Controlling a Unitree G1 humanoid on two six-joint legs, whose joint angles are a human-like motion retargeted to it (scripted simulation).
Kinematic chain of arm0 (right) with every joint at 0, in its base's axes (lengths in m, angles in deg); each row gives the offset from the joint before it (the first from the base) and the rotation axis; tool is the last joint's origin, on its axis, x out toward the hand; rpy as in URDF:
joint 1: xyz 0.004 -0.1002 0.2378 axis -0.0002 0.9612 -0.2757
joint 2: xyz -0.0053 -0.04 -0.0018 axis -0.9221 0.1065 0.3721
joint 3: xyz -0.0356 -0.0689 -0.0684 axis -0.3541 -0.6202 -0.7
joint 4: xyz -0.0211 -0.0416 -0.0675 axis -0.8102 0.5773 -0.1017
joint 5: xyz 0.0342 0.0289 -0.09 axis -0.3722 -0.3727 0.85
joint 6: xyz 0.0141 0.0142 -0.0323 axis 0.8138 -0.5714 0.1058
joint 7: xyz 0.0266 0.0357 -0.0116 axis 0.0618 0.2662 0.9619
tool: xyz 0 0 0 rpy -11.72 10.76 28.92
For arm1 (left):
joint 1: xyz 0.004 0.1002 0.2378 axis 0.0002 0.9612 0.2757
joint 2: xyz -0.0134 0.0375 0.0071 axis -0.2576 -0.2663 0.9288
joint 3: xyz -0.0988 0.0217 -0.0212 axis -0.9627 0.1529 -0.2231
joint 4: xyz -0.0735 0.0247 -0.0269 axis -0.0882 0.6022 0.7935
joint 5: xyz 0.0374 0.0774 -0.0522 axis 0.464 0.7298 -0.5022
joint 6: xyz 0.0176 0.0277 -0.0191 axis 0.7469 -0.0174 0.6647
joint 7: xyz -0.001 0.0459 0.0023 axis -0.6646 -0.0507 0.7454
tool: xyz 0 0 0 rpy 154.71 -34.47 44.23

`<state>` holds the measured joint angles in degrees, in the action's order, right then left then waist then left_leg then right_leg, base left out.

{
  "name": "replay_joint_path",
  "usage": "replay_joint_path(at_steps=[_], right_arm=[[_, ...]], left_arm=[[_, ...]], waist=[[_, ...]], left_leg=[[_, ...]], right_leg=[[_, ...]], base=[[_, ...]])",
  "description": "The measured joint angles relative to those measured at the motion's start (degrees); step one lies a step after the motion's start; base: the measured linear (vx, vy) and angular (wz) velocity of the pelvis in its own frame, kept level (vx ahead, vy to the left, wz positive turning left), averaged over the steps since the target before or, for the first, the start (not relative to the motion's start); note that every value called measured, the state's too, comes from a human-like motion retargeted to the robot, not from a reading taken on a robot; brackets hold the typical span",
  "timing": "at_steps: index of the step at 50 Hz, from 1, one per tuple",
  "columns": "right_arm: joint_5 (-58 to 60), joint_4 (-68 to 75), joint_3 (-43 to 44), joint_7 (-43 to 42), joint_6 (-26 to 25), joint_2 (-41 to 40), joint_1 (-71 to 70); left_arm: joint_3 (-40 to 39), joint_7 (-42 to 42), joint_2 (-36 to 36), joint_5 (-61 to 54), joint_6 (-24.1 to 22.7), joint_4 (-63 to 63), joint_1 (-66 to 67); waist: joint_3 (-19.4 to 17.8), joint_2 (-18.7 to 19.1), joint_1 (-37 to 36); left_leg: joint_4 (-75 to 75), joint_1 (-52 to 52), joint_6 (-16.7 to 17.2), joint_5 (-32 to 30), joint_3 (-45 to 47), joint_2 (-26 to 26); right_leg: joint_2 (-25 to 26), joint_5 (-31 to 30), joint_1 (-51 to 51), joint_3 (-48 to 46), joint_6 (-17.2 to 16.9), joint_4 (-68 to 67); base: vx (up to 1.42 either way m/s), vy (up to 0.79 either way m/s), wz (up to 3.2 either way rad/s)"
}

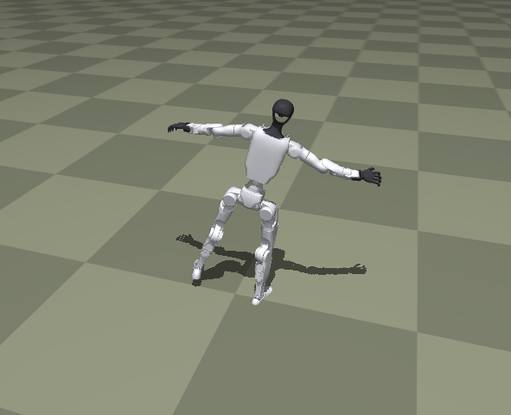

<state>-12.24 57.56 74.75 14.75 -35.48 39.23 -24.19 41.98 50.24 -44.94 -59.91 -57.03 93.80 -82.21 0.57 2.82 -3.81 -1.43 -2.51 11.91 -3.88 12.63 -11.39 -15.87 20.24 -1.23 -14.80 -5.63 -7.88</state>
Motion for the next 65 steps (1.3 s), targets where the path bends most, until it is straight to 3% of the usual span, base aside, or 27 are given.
replay_joint_path(at_steps=[5, 13, 20, 30, 38, 47, 57, 65], right_arm=[[-3.9, -0.9, 8.6, -0.4, 0.1, 3.0, 4.6], [-10.7, -0.1, 21.6, 0.7, -0.5, 0.0, 13.7], [-15.2, 2.0, 25.9, 2.0, 0.6, -5.6, 21.6], [-17.7, 7.7, 22.9, 8.8, -0.5, -12.8, 22.7], [-19.2, 12.9, 25.4, 10.5, -0.5, -11.9, 26.5], [-16.8, 9.8, 24.7, 8.4, -0.7, -13.9, 25.6], [-10.8, 3.7, 18.6, 5.2, -1.4, -19.5, 20.6], [-3.1, -1.3, 3.8, 5.9, -1.2, -26.3, 13.7]], left_arm=[[-3.0, -0.3, -8.5, -3.3, -0.5, 2.0, -0.3], [-4.0, -0.2, -17.2, -4.1, -1.3, 4.2, -3.9], [4.5, -0.5, -19.3, -2.0, -2.8, 3.5, -12.1], [17.6, 2.6, -19.8, 0.7, -4.9, 5.7, -24.5], [18.7, 4.5, -17.6, 1.2, -5.8, 8.8, -24.9], [13.5, 3.9, -18.5, -1.5, -3.9, 9.5, -21.0], [2.4, 0.1, -9.1, 4.1, -1.2, -2.9, -9.4], [-3.3, 1.4, 7.0, 5.2, -0.6, -17.5, 4.6]], waist=[[-0.9, -3.7, 1.2], [-2.9, -14.7, 2.3], [-5.3, -23.4, 1.3], [-7.9, -32.6, -2.6], [-8.5, -32.6, -6.1], [-7.9, -32.3, -6.4], [-5.5, -20.0, -7.4], [-0.9, -10.9, -7.9]], left_leg=[[0.5, -1.8, 2.5, -4.7, -1.1, -6.0], [1.7, -6.2, 3.1, -8.0, 3.0, -14.0], [2.5, -10.9, 3.1, -10.9, 6.7, -19.7], [2.9, -13.2, 3.1, -12.5, 6.8, -25.7], [1.9, -15.0, 3.1, -12.9, 5.4, -25.5], [2.3, -13.3, 3.1, -13.0, 8.6, -21.4], [0.8, -6.8, 3.0, -8.8, 14.9, -14.7], [0.5, -2.6, 0.2, -7.0, 10.5, 0.8]], right_leg=[[-3.7, 1.8, -1.1, -1.2, -0.1, -3.8], [-13.8, 1.0, -2.7, -2.4, -4.1, -6.4], [-21.4, -1.3, -4.3, -2.9, -5.4, -8.5], [-27.6, -1.0, -5.5, -1.2, -5.5, -12.2], [-28.1, -1.9, -6.8, -0.3, -5.2, -11.3], [-24.8, -2.6, -5.6, -2.1, -5.3, -8.5], [-9.4, -1.6, -0.3, -6.3, -3.5, -3.1], [0.0, -3.0, 1.4, -5.2, -2.6, 1.3]], base=[[0.04, -0.08, 0.35], [0.02, -0.05, 0.38], [-0.02, -0.05, 0.36], [0.0, -0.03, 0.05], [0.0, 0.0, 0.0], [0.01, 0.01, 0.01], [0.1, 0.04, -0.12], [0.07, 0.14, -0.35]])
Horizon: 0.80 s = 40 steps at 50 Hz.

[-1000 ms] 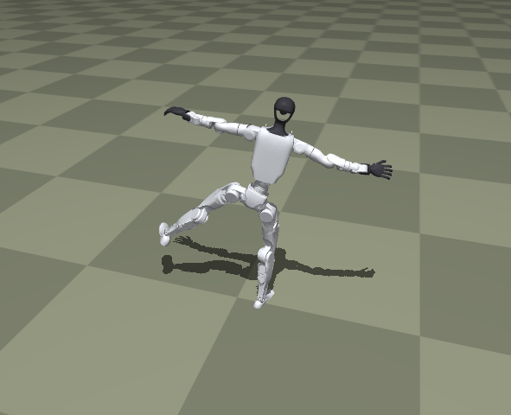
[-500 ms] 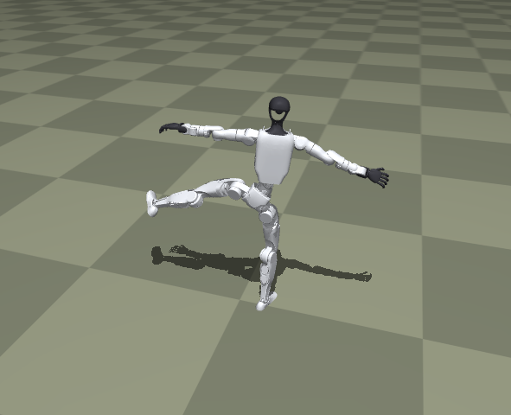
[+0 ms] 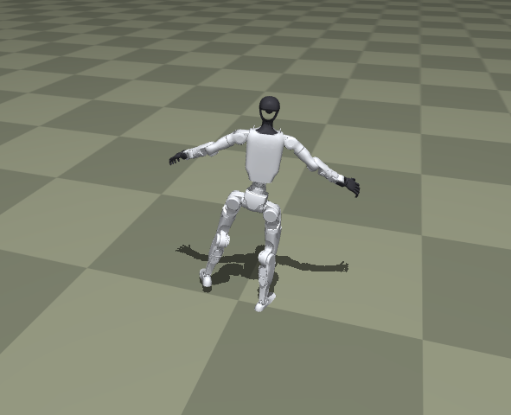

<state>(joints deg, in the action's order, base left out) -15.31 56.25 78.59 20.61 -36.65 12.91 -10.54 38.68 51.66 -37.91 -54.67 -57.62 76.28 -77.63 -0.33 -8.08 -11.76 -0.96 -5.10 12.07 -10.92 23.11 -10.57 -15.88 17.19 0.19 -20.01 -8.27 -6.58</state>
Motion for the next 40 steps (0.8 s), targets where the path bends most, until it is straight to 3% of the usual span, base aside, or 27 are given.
replay_joint_path(at_steps=[5, 9, 14, 20, 30, 36, 40], right_arm=[[3.6, -4.3, -12.4, -0.6, 0.5, -8.1, -5.6], [4.1, -8.5, -20.3, -0.8, 1.0, -16.1, -8.3], [1.6, -11.0, -26.7, -0.3, 2.6, -27.1, -8.4], [-3.5, -5.9, -33.5, -3.3, 2.9, -37.9, -9.1], [-5.5, -2.4, -41.8, -9.7, 3.5, -44.8, -11.4], [-3.5, -4.5, -44.6, -8.8, 3.5, -44.7, -11.3], [-1.6, -5.2, -45.8, -8.2, 3.4, -43.6, -11.4]], left_arm=[[0.3, -0.2, 10.8, -1.4, 0.8, -4.0, 3.9], [2.2, -0.3, 19.7, -3.1, 2.0, -3.4, 4.0], [6.7, 1.1, 29.5, -4.1, 1.4, 2.7, 1.1], [11.5, 1.7, 38.2, -6.1, 1.7, 7.9, -0.5], [13.6, -2.3, 45.6, -11.7, 2.8, 9.0, 1.1], [16.8, 1.4, 45.8, -12.9, 2.2, 11.5, -0.3], [20.0, 3.9, 45.2, -12.0, 1.9, 12.6, -1.7]], waist=[[0.5, 2.3, 2.0], [1.2, 2.4, 4.8], [1.6, 1.0, 7.4], [1.9, -1.1, 6.8], [0.3, 1.0, 8.5], [-1.2, 2.6, 9.8], [-1.3, 3.5, 10.4]], left_leg=[[0.5, 3.2, -2.5, 7.1, 2.7, 4.9], [0.7, 4.8, -4.4, 13.2, 9.7, 4.2], [-5.1, 3.4, -5.7, 19.5, 10.1, 1.6], [-6.6, 3.2, -6.7, 21.3, 10.7, 1.7], [-9.9, 1.8, -6.4, 23.5, 12.5, 1.4], [-10.1, 3.6, -5.2, 23.6, 12.9, 1.7], [-9.2, 4.3, -5.3, 23.3, 12.7, 2.9]], right_leg=[[3.7, 0.2, 1.7, 0.6, -0.7, 0.5], [5.2, 0.4, 2.2, 0.4, -1.9, 0.4], [5.0, 1.6, 1.3, -0.9, -3.8, -4.1], [4.5, -0.2, 1.4, 0.0, -2.9, -3.1], [3.4, 0.1, -1.6, 1.2, -1.5, -6.7], [5.8, 3.2, -1.1, 5.5, -2.2, -4.9], [6.2, 3.1, -1.2, 7.7, -0.9, -3.9]], base=[[0.07, 0.16, -0.32], [0.06, 0.19, -0.05], [0.08, 0.2, 0.08], [0.03, 0.19, -0.18], [-0.05, 0.13, -0.18], [-0.03, -0.02, -0.07], [-0.06, -0.06, 0.09]])
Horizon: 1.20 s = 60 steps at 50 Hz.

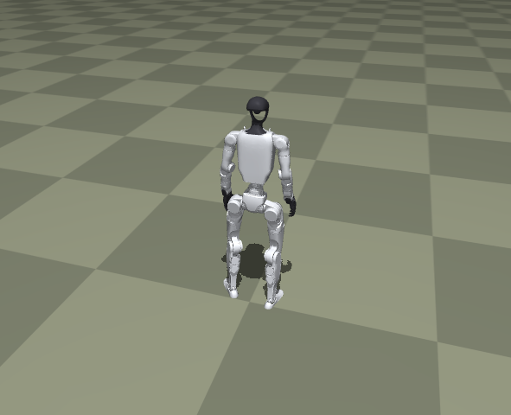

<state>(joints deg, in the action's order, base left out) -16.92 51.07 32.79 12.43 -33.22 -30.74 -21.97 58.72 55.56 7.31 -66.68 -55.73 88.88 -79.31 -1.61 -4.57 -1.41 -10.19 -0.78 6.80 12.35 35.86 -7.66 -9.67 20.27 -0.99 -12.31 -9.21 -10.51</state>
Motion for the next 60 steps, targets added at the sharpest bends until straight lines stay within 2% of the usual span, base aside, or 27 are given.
replay_joint_path(at_steps=[5, 7, 8, 10, 15, 18, 24, 27, 31, 34, 38, 43, 53, 60], right_arm=[[3.5, 0.9, -0.3, -0.2, 0.3, 1.8, -0.9], [4.7, 2.0, 0.6, -0.5, -1.1, 3.1, -2.1], [5.6, 2.3, 0.9, 0.3, -0.4, 3.4, -2.4], [6.9, 3.7, 2.3, 0.5, -1.6, 4.9, -3.5], [10.9, 7.4, 6.7, 3.2, -2.9, 9.0, -6.5], [12.6, 9.8, 9.4, 4.5, -3.3, 12.7, -8.3], [13.5, 12.1, 13.6, 4.4, -3.1, 22.9, -11.5], [13.2, 10.5, 15.5, 2.8, -2.8, 28.5, -12.5], [11.9, 6.0, 19.4, 0.0, -2.3, 35.5, -12.1], [10.4, 2.9, 23.4, -1.9, -1.6, 40.0, -10.2], [8.6, 1.3, 29.0, -3.7, -1.1, 44.4, -6.8], [8.3, 2.8, 34.4, -3.9, -1.0, 47.3, -2.3], [8.5, 5.4, 42.1, -1.1, -0.3, 46.8, 8.0], [2.5, 11.9, 47.1, -1.1, -0.6, 43.4, 11.6]], left_arm=[[1.7, -1.1, -0.1, 3.6, -0.5, 0.4, -1.6], [1.3, -2.8, 0.5, 2.8, 0.9, -0.4, -2.1], [0.5, -2.7, 0.7, 3.8, -0.1, -0.3, -2.2], [-0.7, -4.0, 1.4, 2.6, 0.7, -1.4, -2.1], [-4.7, -4.6, 2.3, 3.6, 0.1, -3.4, -1.0], [-5.5, -4.5, 1.5, 7.0, 0.1, -4.1, -0.1], [-5.4, -4.4, -3.7, 14.5, 0.2, -3.3, 1.3], [-6.1, -5.3, -7.5, 14.3, 0.2, -1.4, 1.6], [-7.9, -7.3, -13.0, 10.7, -0.2, 1.5, 1.5], [-9.5, -8.8, -17.3, 8.0, -1.1, 2.9, 1.2], [-10.9, -10.0, -22.9, 6.4, -2.6, 3.4, 0.2], [-10.8, -9.7, -29.1, 6.1, -4.8, 4.0, -1.2], [-9.5, -7.2, -38.4, 5.9, -8.2, 4.3, -1.3], [-7.4, -5.8, -44.6, 6.0, -8.6, 4.8, -4.7]], waist=[[0.5, 2.3, 0.5], [1.0, 3.6, 0.3], [0.8, 4.2, 0.5], [1.3, 5.3, 0.1], [1.6, 7.6, -1.0], [1.8, 8.4, -2.5], [1.6, 8.6, -5.2], [1.5, 8.1, -5.2], [1.5, 7.3, -4.3], [1.5, 6.2, -4.0], [1.5, 3.8, -4.9], [1.9, -2.3, -5.9], [4.1, -13.1, -4.8], [0.9, -16.7, -6.6]], left_leg=[[0.5, 0.1, 0.6, -1.0, -0.8, -0.2], [4.1, 0.8, 2.0, -3.4, -1.6, 1.0], [2.2, 0.6, 1.2, -2.4, -1.1, 0.1], [5.1, 1.1, 2.0, -4.4, -1.4, 1.1], [5.9, 1.3, 1.0, -6.9, -1.8, 1.7], [5.7, 0.4, 0.6, -9.1, -7.0, 2.6], [5.8, -1.1, 1.4, -10.9, -20.8, 3.0], [6.5, -1.1, 2.1, -12.7, -21.4, 0.7], [7.6, -1.6, 4.5, -18.2, -21.1, -4.0], [8.0, -2.7, 6.7, -21.3, -21.8, -8.2], [7.4, -4.5, 8.1, -22.2, -22.0, -14.0], [7.6, -6.6, 8.2, -23.2, -22.3, -16.9], [9.9, -12.7, 8.2, -26.2, -20.9, -23.4], [10.1, -13.8, 8.2, -26.6, -18.8, -27.6]], right_leg=[[0.3, 0.1, 0.3, -0.8, 1.2, -0.3], [1.0, -1.3, 2.0, -0.4, 2.2, 4.5], [0.8, -0.4, 1.3, -0.8, 1.2, 1.7], [1.3, -1.8, 2.6, -0.2, 1.5, 5.9], [0.9, -2.3, 2.5, 0.5, 0.1, 6.1], [0.1, -2.6, 2.0, 1.6, 0.1, 5.9], [-2.7, -3.1, 1.3, 4.0, 0.8, 6.0], [-4.6, -3.3, 1.3, 4.4, 0.9, 6.6], [-7.4, -3.8, 1.6, 3.9, 0.3, 7.4], [-10.0, -4.1, 1.5, 3.3, -0.7, 7.5], [-14.7, -4.5, 0.6, 3.1, -2.6, 6.8], [-24.9, -5.7, -1.2, 3.5, -5.4, 6.0], [-40.9, -10.1, -6.2, 4.2, -5.8, 5.3], [-45.3, -9.7, -7.0, 4.7, -5.0, 2.5]], base=[[-0.06, -0.13, 0.15], [-0.07, -0.16, 0.1], [-0.04, -0.16, 0.05], [-0.06, -0.16, 0.02], [-0.05, -0.16, -0.08], [-0.03, -0.14, -0.23], [0.0, -0.11, -0.28], [0.03, -0.1, -0.07], [0.04, -0.09, 0.15], [0.04, -0.06, 0.24], [0.04, -0.02, 0.21], [0.04, 0.05, 0.28], [0.01, 0.05, 0.41], [0.0, 0.01, 0.04]])
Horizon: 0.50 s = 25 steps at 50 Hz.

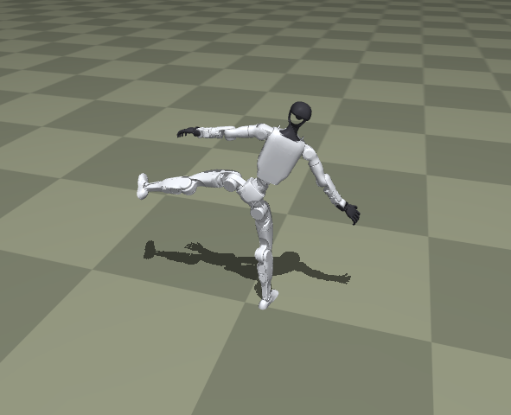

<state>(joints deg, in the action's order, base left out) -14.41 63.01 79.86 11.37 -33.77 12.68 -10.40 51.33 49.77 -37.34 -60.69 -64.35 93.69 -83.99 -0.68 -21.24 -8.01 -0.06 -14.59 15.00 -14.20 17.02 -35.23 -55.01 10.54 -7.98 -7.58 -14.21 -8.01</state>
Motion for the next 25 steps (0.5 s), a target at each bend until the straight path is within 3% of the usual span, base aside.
replay_joint_path(at_steps=[5, 10, 15, 20, 25], right_arm=[[-4.7, 3.1, 1.6, -0.4, 0.1, -2.7, 1.1], [-4.5, 3.3, -0.6, -0.2, 0.0, -6.3, 0.7], [-2.4, 1.2, -4.8, 0.2, 0.0, -10.3, -0.4], [-2.2, -0.8, -7.1, -0.2, -0.4, -13.9, -2.1], [-5.0, -0.2, -8.7, -1.7, -1.5, -16.1, -5.6]], left_arm=[[0.6, 0.4, -2.1, -0.3, 0.4, 2.0, -2.2], [0.3, 1.0, -3.4, -0.2, 0.9, 3.7, -3.4], [-1.0, 1.3, -4.4, 1.0, 1.6, 3.5, -3.5], [-3.3, 0.5, -4.4, 4.0, 3.0, 1.2, -3.2], [-4.9, -0.7, -2.2, 6.1, 4.9, -4.0, -1.3]], waist=[[-0.4, -0.2, -1.4], [0.1, 1.9, -2.2], [0.9, 5.5, -2.4], [1.1, 10.2, -3.2], [0.5, 13.6, -4.1]], left_leg=[[0.0, -0.5, 0.0, -0.7, -0.7, 0.7], [-0.1, 0.2, 0.0, 0.3, 0.6, 2.5], [-0.5, 1.4, 0.0, 1.3, 2.5, 5.2], [-1.2, 3.9, 0.0, 3.1, 3.7, 7.9], [-0.9, 7.8, -1.8, 4.1, 4.5, 16.2]], right_leg=[[0.3, 0.0, 0.2, -1.0, 0.3, 0.3], [4.1, 0.8, 1.1, -2.7, 0.8, 0.3], [10.9, 2.5, 2.9, -5.5, 1.9, 0.1], [20.8, 4.6, 5.9, -8.4, 3.8, 0.8], [27.9, 6.4, 9.5, -10.8, 5.3, 2.4]], base=[[0.0, 0.0, 0.0], [0.0, 0.0, 0.0], [0.0, 0.0, 0.0], [0.05, -0.04, -0.04], [0.05, -0.01, 0.0]])
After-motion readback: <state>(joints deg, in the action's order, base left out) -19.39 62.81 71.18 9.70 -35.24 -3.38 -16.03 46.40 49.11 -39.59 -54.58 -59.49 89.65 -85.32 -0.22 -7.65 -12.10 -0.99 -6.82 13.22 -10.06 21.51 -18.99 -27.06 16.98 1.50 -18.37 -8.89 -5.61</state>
